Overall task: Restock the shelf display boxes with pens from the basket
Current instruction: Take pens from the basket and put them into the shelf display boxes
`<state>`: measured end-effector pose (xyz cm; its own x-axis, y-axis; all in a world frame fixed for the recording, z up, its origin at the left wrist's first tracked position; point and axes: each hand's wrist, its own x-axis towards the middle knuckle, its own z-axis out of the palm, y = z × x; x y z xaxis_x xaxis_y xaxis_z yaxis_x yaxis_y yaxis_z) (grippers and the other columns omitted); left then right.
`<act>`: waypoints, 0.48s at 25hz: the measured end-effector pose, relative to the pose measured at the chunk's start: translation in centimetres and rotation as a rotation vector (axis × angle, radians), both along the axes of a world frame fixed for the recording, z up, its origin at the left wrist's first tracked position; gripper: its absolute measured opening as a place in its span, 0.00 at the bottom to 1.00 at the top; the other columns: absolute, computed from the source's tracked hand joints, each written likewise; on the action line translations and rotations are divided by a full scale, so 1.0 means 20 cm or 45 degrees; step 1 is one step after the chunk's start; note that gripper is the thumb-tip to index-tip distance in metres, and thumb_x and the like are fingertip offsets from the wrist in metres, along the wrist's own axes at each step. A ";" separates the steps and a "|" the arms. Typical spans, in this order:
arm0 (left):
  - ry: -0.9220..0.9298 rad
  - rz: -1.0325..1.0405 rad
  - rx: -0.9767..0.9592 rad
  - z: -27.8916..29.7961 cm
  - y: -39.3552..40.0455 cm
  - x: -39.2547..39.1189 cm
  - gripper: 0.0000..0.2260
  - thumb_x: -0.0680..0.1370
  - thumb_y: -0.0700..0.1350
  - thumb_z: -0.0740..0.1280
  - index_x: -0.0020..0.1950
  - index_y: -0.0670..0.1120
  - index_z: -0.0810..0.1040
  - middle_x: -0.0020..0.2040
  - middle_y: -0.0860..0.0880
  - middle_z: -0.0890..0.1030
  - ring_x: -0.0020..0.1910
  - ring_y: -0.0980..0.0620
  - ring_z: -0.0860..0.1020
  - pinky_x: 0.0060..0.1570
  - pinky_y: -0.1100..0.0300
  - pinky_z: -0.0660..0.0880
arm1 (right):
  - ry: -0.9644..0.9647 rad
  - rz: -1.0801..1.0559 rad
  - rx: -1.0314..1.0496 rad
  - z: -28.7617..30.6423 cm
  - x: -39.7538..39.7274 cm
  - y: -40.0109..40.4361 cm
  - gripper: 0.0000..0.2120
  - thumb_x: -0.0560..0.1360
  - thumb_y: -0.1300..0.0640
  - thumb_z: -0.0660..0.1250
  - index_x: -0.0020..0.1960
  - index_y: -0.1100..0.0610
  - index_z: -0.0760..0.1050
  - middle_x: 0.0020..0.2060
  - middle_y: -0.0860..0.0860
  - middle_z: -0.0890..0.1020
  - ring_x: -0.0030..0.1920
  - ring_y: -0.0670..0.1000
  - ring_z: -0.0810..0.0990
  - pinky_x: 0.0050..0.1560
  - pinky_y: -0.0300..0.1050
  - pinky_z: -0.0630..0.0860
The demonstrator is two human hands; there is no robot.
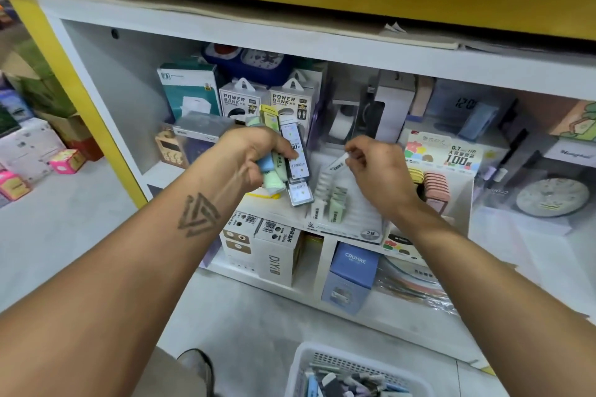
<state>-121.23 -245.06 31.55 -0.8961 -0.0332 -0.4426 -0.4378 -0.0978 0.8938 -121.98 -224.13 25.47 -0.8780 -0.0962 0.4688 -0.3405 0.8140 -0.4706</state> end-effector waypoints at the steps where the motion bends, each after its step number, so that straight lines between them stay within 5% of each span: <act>1: 0.003 0.012 -0.004 -0.01 -0.01 0.00 0.12 0.70 0.24 0.67 0.45 0.39 0.79 0.43 0.40 0.83 0.39 0.41 0.83 0.37 0.45 0.82 | -0.039 0.002 0.003 -0.03 -0.02 -0.01 0.09 0.78 0.62 0.69 0.58 0.56 0.80 0.44 0.52 0.84 0.44 0.51 0.82 0.51 0.50 0.81; 7: -0.016 -0.005 -0.048 -0.03 -0.01 -0.01 0.11 0.70 0.25 0.68 0.43 0.40 0.79 0.44 0.41 0.82 0.41 0.41 0.82 0.41 0.45 0.81 | -0.110 -0.013 0.130 -0.04 -0.07 -0.01 0.09 0.79 0.62 0.68 0.57 0.56 0.83 0.48 0.55 0.85 0.48 0.54 0.83 0.52 0.46 0.80; 10: -0.044 0.005 -0.064 -0.02 0.00 0.00 0.17 0.68 0.27 0.71 0.54 0.38 0.81 0.54 0.40 0.83 0.51 0.40 0.83 0.61 0.43 0.76 | -0.108 0.007 0.073 -0.03 -0.06 -0.01 0.09 0.78 0.62 0.69 0.57 0.57 0.83 0.48 0.54 0.85 0.48 0.52 0.83 0.52 0.42 0.78; 12: -0.044 0.000 -0.075 -0.02 0.01 0.00 0.19 0.67 0.27 0.71 0.56 0.39 0.81 0.56 0.39 0.83 0.52 0.40 0.83 0.64 0.42 0.73 | -0.125 0.047 0.055 -0.03 -0.05 -0.02 0.09 0.79 0.63 0.68 0.58 0.57 0.82 0.47 0.54 0.85 0.47 0.51 0.83 0.52 0.43 0.80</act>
<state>-121.13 -244.82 31.09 -0.8804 -0.0597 -0.4704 -0.4683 -0.0455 0.8824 -123.06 -224.53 24.83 -0.9151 -0.1474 0.3753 -0.3243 0.8221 -0.4679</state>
